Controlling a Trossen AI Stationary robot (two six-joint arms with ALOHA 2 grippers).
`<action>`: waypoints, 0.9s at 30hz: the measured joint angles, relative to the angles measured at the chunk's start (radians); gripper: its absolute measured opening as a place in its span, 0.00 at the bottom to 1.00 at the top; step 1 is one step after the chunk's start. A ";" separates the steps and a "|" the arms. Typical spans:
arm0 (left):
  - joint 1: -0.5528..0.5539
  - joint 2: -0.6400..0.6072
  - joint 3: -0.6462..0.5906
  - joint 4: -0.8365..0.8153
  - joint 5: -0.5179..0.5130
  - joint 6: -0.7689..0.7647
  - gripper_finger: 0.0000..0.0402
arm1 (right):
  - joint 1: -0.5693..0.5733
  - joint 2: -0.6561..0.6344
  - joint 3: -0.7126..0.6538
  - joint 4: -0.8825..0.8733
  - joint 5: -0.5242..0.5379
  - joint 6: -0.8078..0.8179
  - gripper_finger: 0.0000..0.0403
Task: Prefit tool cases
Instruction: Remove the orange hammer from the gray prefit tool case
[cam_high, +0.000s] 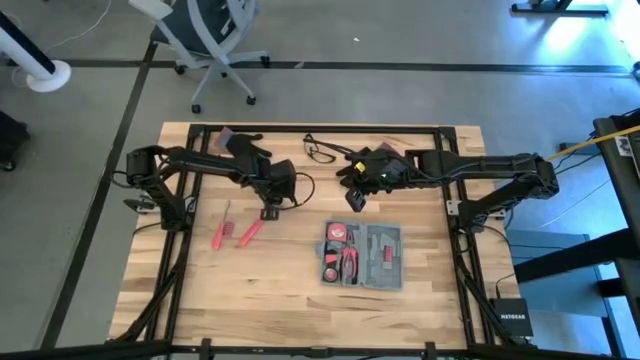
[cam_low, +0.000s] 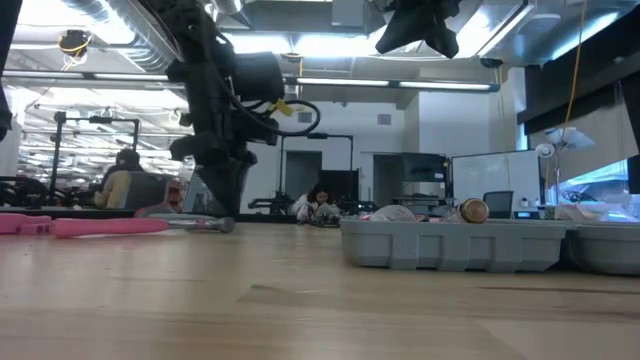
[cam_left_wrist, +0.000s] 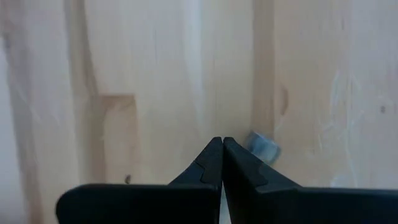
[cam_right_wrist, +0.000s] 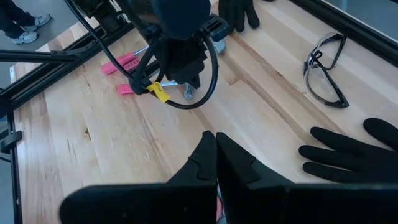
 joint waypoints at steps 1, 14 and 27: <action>0.000 0.000 0.000 0.003 0.000 0.000 0.00 | 0.000 0.000 0.000 0.000 0.000 0.000 0.00; -0.002 0.003 0.000 -0.063 0.007 -0.035 0.00 | 0.000 0.000 0.000 0.000 0.009 0.000 0.00; 0.011 0.003 0.001 -0.195 -0.058 -0.128 0.00 | 0.000 0.000 0.000 0.000 0.011 0.000 0.00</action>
